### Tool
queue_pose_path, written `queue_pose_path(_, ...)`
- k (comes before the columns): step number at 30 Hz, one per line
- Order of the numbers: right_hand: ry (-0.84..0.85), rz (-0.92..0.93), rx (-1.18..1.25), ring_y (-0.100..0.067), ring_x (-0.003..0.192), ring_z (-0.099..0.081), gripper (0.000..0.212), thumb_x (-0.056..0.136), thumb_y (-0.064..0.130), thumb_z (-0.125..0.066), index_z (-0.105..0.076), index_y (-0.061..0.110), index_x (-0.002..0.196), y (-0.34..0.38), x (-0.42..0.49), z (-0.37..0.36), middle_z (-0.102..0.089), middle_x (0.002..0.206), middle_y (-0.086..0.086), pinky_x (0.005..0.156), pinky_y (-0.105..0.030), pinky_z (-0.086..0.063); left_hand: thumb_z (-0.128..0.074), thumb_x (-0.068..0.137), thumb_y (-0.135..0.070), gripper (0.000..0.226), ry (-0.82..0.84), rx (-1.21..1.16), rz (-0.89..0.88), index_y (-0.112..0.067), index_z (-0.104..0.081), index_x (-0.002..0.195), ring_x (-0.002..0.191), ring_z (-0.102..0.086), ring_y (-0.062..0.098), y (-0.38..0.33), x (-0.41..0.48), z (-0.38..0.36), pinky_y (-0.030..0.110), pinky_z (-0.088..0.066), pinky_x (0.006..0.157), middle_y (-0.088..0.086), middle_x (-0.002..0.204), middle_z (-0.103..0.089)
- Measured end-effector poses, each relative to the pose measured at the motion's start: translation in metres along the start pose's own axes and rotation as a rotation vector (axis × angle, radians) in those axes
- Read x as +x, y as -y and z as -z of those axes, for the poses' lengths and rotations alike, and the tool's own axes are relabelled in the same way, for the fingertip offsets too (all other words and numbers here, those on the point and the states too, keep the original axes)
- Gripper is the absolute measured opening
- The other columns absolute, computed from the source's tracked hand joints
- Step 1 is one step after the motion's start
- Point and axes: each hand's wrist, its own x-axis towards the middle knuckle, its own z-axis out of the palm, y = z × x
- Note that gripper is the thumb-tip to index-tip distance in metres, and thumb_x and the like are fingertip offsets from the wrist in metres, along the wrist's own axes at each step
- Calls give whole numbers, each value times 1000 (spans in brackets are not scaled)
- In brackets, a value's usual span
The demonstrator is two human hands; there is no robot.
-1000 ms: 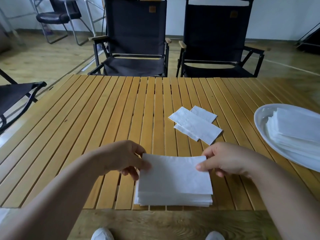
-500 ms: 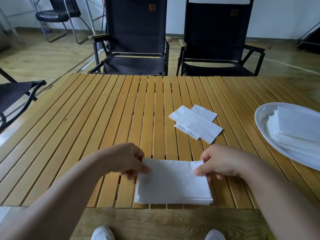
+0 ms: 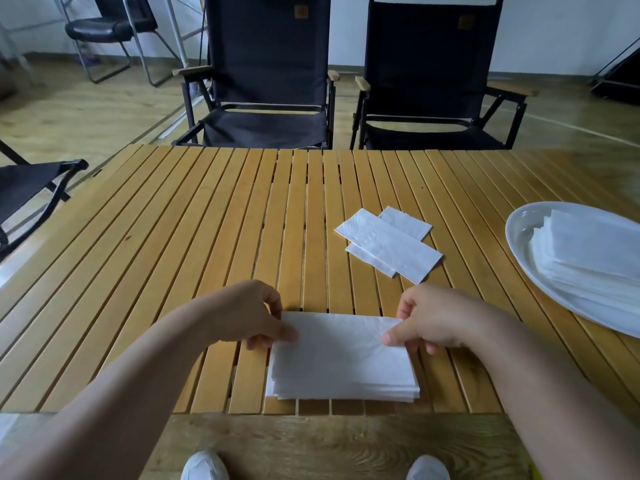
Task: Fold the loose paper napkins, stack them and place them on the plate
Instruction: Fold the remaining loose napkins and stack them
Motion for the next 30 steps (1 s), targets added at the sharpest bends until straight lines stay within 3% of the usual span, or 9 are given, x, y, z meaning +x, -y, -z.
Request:
queue_pose_path(6, -9, -34, 13, -13, 71, -61, 35, 80, 49, -77, -64, 19, 92, -4, 3, 2, -72, 84, 1, 64, -27, -46, -78, 82, -35, 24, -50, 35, 19, -18, -64, 93, 56, -59, 8, 5, 2, 3, 20, -48, 56, -3, 68, -69)
queue_pose_path(10, -312, -72, 110, -15, 80, -59, 30, 85, 49, -69, -61, 21, 95, -15, 14, 6, -64, 91, 3, 67, -31, -46, -73, 83, -42, 26, -300, 106, -32, -23, -60, 95, 79, -62, 13, 5, 5, 8, 21, -48, 62, -2, 91, -66)
queue_pose_path(13, -511, -29, 167, -16, 99, -59, 30, 92, 36, -63, -57, 26, 120, -17, 26, 2, -62, 115, 5, 70, -29, -47, -67, 90, -39, 24, -415, 118, -100, -27, -60, 109, 85, -57, 8, 0, 11, 4, 18, -44, 64, -9, 106, -60)
queue_pose_path(15, -521, 9, 153, -20, 115, -54, 47, 94, 28, -61, -48, 25, 140, -17, 34, -3, -54, 135, 2, 78, -29, -44, -65, 92, -36, 25, -461, 109, -142, -30, -60, 115, 86, -54, 7, -2, 18, 1, 17, -42, 64, -10, 113, -56)
queue_pose_path(17, -522, 14, 102, -21, 122, -49, 53, 96, 21, -59, -43, 23, 146, -15, 41, -9, -49, 142, 1, 83, -29, -44, -65, 92, -33, 26, -494, 94, -169, -31, -60, 118, 87, -54, 5, -4, 24, -2, 15, -42, 63, -10, 119, -54)
queue_pose_path(22, -532, 129, 39, -16, 124, -48, 45, 95, 12, -57, -55, 20, 139, -11, 51, -18, -51, 140, 5, 85, -21, -39, -65, 93, -31, 28, -525, 67, -173, -30, -60, 121, 86, -54, 5, -4, 31, -5, 12, -42, 60, -7, 124, -53)
queue_pose_path(26, -500, 247, 32, -13, 122, -51, 40, 93, 8, -59, -63, 20, 130, -6, 49, -20, -54, 136, 8, 85, -20, -39, -66, 92, -34, 37, -572, 70, -144, -31, -57, 128, 100, -53, 10, 0, 32, -2, 13, -41, 62, -4, 133, -50)
queue_pose_path(28, -474, 282, 44, -11, 121, -52, 37, 91, 7, -60, -67, 22, 124, -6, 49, -22, -57, 134, 10, 86, -20, -40, -68, 91, -34, 41, -603, 98, -137, -32, -56, 130, 110, -52, 14, 4, 32, -1, 18, -48, 73, -4, 140, -46)
queue_pose_path(30, -450, 314, 57, -10, 120, -54, 34, 90, 7, -62, -70, 26, 117, -5, 49, -23, -59, 132, 11, 88, -21, -43, -71, 89, -31, 42, -605, 132, -142, -34, -56, 129, 121, -50, 19, 8, 32, -1, 34, -53, 93, -4, 144, -44)
